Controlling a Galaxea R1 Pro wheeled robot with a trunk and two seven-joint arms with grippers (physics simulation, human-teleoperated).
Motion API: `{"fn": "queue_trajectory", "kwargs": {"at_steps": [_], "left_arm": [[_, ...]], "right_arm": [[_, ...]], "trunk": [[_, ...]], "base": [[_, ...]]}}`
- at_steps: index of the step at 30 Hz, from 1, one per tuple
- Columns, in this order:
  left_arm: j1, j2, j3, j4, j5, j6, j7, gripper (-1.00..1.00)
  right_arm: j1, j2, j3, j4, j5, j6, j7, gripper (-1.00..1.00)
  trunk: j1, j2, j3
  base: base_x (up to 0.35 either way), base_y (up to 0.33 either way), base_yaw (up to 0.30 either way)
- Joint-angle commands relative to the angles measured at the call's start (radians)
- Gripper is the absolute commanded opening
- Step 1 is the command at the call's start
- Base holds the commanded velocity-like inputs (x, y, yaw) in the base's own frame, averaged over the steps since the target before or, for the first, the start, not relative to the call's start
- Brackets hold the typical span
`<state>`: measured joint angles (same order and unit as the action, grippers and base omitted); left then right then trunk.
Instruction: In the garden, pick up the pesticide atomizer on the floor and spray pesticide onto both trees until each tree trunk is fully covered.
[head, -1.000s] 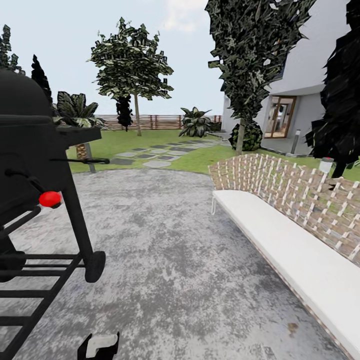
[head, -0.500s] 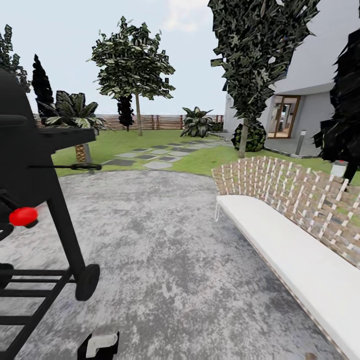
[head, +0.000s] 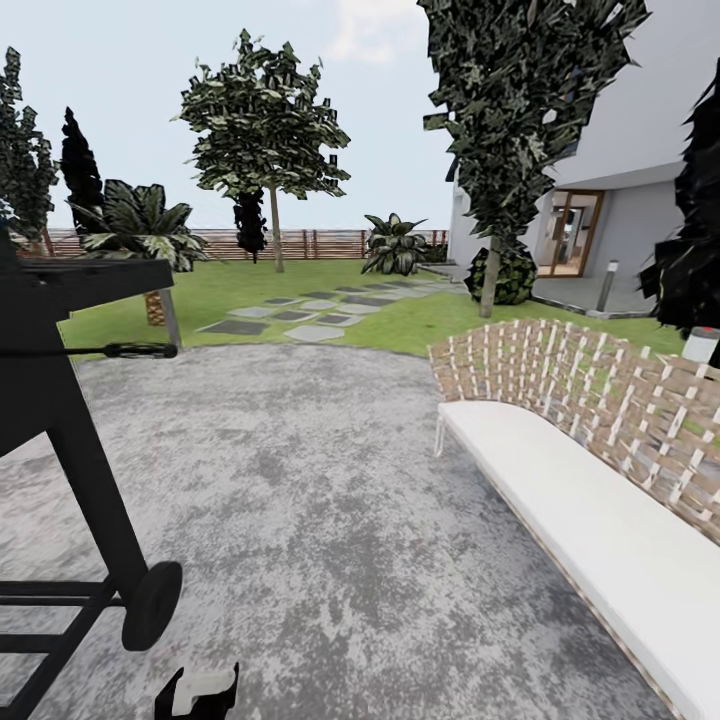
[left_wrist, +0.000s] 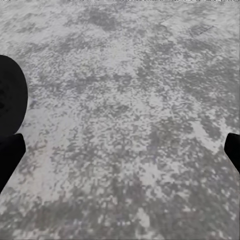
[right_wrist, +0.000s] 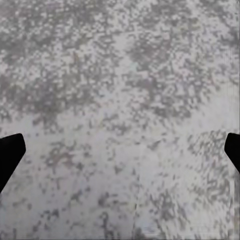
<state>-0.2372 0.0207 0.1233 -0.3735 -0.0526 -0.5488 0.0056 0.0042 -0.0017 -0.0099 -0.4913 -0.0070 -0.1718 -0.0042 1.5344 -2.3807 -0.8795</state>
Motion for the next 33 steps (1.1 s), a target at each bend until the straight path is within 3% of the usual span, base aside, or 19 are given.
{"fn": "queue_trajectory", "kwargs": {"at_steps": [1, 33], "left_arm": [[-0.001, 0.000, 0.004, 0.001, -0.006, -0.003, 0.001, 1.00], [-0.001, -0.001, 0.004, 0.001, -0.006, -0.003, 0.001, 1.00]], "right_arm": [[0.000, 0.000, -0.001, -0.001, -0.001, -0.002, 0.000, 1.00], [0.000, 0.002, -0.001, 0.002, -0.001, -0.002, 0.000, 1.00]], "trunk": [[0.000, 0.000, -0.001], [0.000, 0.000, -0.001]], "base": [[0.332, 0.000, 0.000], [0.330, -0.074, 0.000]]}}
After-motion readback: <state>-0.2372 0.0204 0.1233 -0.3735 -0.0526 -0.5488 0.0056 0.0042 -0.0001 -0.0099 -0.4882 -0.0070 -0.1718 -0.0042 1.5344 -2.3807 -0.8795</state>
